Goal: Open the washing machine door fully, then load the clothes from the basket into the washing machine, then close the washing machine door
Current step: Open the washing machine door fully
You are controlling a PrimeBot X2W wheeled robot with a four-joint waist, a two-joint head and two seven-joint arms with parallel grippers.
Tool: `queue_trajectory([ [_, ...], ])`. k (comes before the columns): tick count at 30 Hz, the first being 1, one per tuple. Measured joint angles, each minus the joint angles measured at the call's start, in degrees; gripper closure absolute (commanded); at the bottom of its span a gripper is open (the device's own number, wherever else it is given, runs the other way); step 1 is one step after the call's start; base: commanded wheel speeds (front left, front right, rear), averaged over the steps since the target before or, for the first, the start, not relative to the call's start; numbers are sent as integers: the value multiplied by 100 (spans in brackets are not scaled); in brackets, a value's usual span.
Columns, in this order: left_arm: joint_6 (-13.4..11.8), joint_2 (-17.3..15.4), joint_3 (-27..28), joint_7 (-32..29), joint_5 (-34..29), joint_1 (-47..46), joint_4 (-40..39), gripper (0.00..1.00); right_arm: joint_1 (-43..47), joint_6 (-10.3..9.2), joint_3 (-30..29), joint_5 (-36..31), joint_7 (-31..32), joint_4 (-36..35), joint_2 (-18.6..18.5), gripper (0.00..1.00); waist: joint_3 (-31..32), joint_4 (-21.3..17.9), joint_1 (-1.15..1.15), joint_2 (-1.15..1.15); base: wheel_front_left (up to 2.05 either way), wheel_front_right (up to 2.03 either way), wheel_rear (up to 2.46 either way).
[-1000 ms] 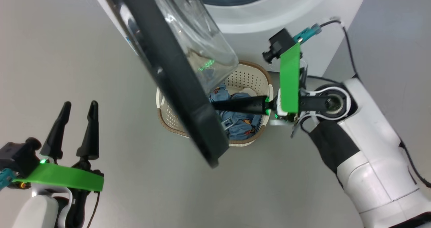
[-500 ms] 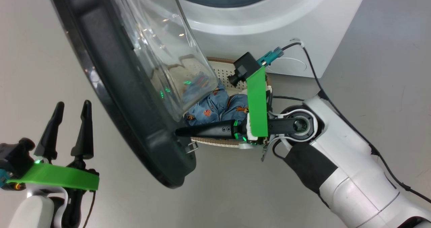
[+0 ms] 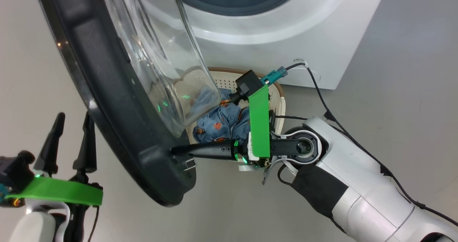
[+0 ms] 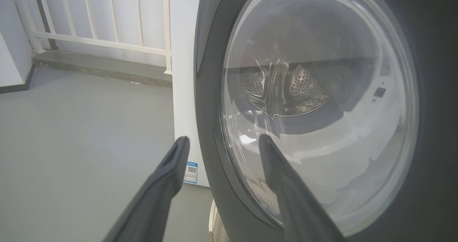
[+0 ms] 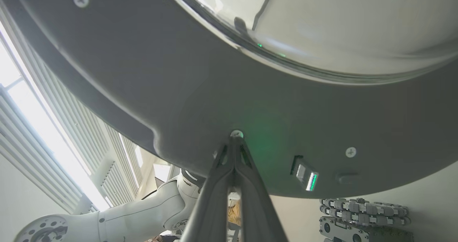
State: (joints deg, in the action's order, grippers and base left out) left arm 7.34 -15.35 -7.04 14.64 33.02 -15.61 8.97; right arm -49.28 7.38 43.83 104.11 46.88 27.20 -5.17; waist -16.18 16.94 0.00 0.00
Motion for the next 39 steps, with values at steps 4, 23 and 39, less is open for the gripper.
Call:
queue_trajectory([
  [4,0,1,43,0,-40,94,26,0,7,0,8,100,-148,-94,-83,100,110,-48,0,0,0,0,0],
  [23,0,-1,442,0,-216,669,33,0,1343,0,-34,824,-1370,-1496,-1165,100,630,-553,0,0,0,0,0],
  [39,0,67,610,0,-379,1161,-8,0,2351,0,-525,619,-2785,-2120,-1473,0,1095,-1041,0,0,0,0,0],
])
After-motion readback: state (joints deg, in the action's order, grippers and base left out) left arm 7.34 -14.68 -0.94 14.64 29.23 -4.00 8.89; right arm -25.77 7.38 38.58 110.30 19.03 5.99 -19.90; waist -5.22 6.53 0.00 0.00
